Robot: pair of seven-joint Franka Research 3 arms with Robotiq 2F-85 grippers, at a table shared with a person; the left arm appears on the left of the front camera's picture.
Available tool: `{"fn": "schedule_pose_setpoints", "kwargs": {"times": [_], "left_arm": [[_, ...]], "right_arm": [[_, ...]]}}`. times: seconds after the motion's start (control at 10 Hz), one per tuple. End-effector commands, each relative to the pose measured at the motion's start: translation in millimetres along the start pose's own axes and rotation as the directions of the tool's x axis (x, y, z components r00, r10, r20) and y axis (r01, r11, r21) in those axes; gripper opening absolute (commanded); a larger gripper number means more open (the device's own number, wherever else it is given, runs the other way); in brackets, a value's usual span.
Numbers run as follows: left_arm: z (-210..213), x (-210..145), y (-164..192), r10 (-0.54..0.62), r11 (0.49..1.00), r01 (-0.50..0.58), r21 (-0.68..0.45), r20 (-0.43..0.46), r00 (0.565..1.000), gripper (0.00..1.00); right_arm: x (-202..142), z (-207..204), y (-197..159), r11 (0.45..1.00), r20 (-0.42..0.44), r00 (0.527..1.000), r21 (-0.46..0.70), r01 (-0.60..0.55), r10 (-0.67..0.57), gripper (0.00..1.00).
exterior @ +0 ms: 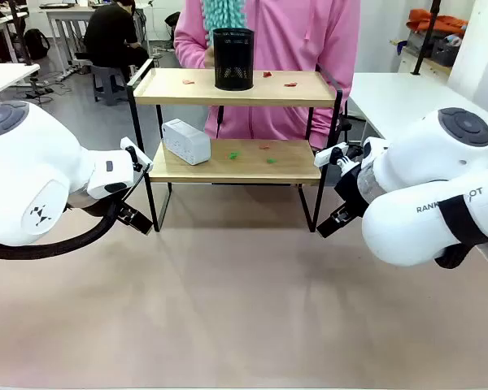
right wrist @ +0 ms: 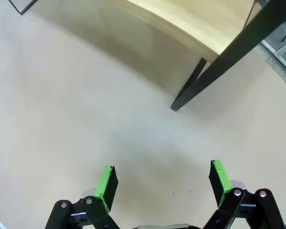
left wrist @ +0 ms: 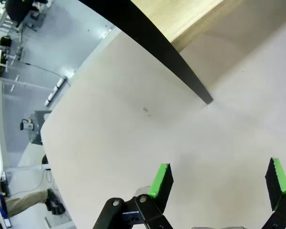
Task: Clean the shelf.
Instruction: Pick up the Duster from the human.
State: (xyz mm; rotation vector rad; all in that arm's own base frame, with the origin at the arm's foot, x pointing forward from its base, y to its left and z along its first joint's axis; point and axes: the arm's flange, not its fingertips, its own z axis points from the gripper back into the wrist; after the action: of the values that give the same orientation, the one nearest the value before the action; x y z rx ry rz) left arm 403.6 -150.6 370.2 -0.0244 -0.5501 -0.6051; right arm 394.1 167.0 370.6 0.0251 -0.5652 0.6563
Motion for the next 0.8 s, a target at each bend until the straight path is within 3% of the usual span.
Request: {"fn": "schedule_pose_setpoints", "kwargs": {"times": [0.0, 0.7], "left_arm": [[0.1, 0.0, -0.1, 0.000, 1.000, 0.000, 0.000, 0.000, 1.000, 1.00], [0.1, 0.0, -0.1, 0.000, 1.000, 0.000, 0.000, 0.000, 1.000, 1.00]], "right_arm": [[0.0, 0.0, 0.0, 1.000, 0.000, 1.000, 0.000, 0.000, 0.000, 1.00], [0.0, 0.0, 0.0, 1.000, 0.000, 1.000, 0.000, 0.000, 0.000, 1.00]]}}
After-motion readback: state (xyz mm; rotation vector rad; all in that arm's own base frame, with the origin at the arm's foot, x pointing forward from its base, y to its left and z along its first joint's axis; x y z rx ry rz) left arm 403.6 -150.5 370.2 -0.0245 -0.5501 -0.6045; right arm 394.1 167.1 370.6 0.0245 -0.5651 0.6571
